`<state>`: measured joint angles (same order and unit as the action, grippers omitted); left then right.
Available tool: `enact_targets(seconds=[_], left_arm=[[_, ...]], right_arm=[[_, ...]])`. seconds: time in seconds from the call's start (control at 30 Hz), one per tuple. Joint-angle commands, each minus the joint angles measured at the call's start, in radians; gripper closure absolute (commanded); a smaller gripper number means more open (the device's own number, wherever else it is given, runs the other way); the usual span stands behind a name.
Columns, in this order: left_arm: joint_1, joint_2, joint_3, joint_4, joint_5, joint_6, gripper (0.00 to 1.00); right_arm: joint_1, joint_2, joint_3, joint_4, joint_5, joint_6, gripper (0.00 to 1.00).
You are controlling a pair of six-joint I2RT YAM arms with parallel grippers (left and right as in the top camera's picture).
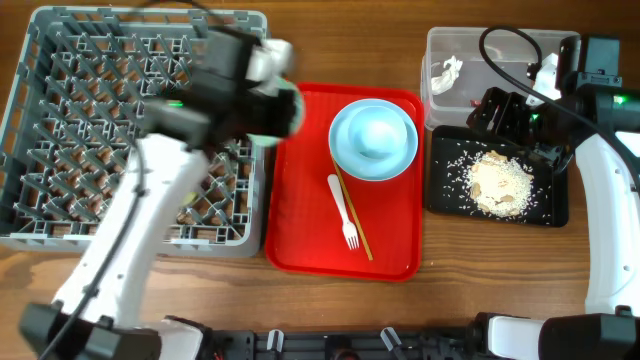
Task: Sort waste into correct bins and load items into the dishwasher rack
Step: 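Carry the green saucer with the left gripper into the dish rack, then lower the green saucer into the rack slots and open the left gripper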
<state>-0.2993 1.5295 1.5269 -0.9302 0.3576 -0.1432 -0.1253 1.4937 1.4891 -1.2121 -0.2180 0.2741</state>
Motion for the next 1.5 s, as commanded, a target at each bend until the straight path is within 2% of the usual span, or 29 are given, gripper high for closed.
enact_targets(seconds=[0.0, 0.17, 0.3, 0.37, 0.67, 1.0, 1.47], left_arm=[[0.189, 0.006, 0.011, 0.002, 0.323, 0.143, 0.96], [0.4, 0.057, 0.011, 0.017, 0.582, 0.217, 0.96], [0.515, 0.123, 0.011, 0.066, 0.727, 0.224, 0.96], [0.547, 0.165, 0.011, 0.093, 0.805, 0.245, 0.96], [0.62, 0.367, 0.011, 0.235, 0.974, 0.24, 0.96], [0.683, 0.508, 0.011, 0.354, 1.004, 0.187, 0.96], [0.772, 0.536, 0.011, 0.329, 1.003, 0.18, 0.96]], right_arm=[[-0.003, -0.011, 0.003, 0.0, -0.017, -0.01, 0.0], [-0.003, -0.011, 0.003, -0.001, -0.017, -0.01, 0.01], [-0.003, -0.011, 0.003, -0.001, -0.017, -0.009, 0.0], [-0.003, -0.011, 0.003, -0.001, -0.016, -0.009, 0.0], [-0.003, -0.011, 0.003, -0.002, -0.016, -0.009, 0.0], [-0.003, -0.011, 0.003, -0.008, -0.016, -0.009, 0.0], [-0.003, -0.011, 0.003, -0.008, -0.016, -0.001, 0.0]])
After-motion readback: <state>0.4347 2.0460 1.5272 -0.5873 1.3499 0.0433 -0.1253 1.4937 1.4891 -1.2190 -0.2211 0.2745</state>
